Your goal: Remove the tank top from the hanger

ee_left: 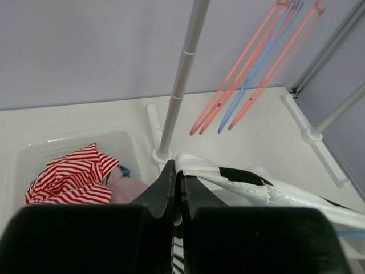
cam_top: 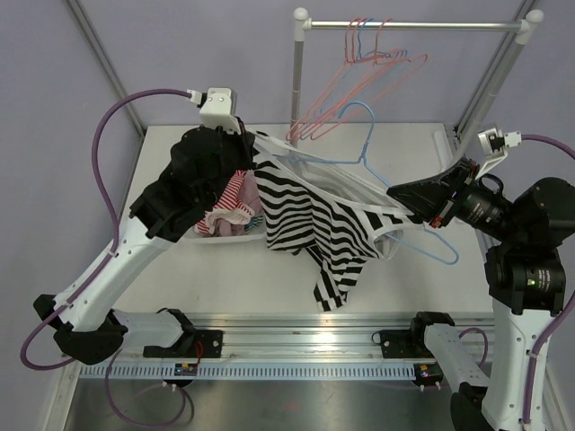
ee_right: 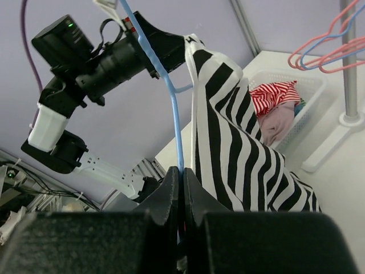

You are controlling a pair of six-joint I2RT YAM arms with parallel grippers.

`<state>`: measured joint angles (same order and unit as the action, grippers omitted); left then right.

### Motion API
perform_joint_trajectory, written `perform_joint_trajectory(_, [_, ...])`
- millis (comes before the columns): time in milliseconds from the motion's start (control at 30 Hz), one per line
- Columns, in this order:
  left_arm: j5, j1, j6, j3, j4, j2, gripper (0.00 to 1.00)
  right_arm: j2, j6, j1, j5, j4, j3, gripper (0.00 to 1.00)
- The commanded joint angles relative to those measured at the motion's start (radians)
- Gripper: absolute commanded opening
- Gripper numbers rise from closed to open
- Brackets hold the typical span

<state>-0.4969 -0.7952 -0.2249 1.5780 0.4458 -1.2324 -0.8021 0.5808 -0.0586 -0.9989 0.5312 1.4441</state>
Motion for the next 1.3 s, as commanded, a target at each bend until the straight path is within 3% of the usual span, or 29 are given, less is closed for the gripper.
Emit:
perform_joint_trajectory(0, [-0.02, 0.068, -0.086, 0.095, 0.089, -0.001, 0.0, 0.044, 0.02, 0.005, -0.084, -0.149, -0.014, 0.0])
perform_joint_trajectory(267, [0.185, 0.162, -0.183, 0.143, 0.189, -0.061, 0.0, 0.135, 0.109, 0.003, -0.05, -0.353, -0.155, 0.0])
perform_joint_trajectory(567, [0.382, 0.177, -0.212, 0.096, 0.215, -0.058, 0.0, 0.199, 0.148, 0.003, 0.068, -0.518, -0.255, 0.0])
perform_joint_trajectory(633, [0.551, 0.174, -0.202, 0.042, 0.124, -0.02, 0.0, 0.225, 0.224, 0.003, 0.114, -0.649, -0.328, 0.0])
perform_joint_trajectory(700, [0.691, 0.154, -0.2, -0.053, 0.014, 0.007, 0.0, 0.239, 0.333, 0.003, 0.172, -0.866, -0.388, 0.0])
perform_joint_trajectory(867, [0.777, -0.022, -0.087, -0.167, -0.085, 0.068, 0.0, 0.218, 0.47, 0.003, 0.343, -1.182, -0.511, 0.0])
perform_joint_trajectory(1067, [0.816, -0.101, -0.041, -0.314, -0.151, 0.105, 0.0, 0.219, 0.504, 0.003, 0.595, -1.441, -0.634, 0.0])
perform_joint_trajectory(1167, [0.889, -0.101, -0.05, -0.392, -0.225, 0.128, 0.0, 0.213, 0.531, 0.003, 0.64, -1.568, -0.697, 0.0])
perform_joint_trajectory(1267, [0.899, -0.101, -0.05, -0.437, -0.214, 0.134, 0.0, 0.207, 0.515, 0.003, 0.625, -1.583, -0.712, 0.0])
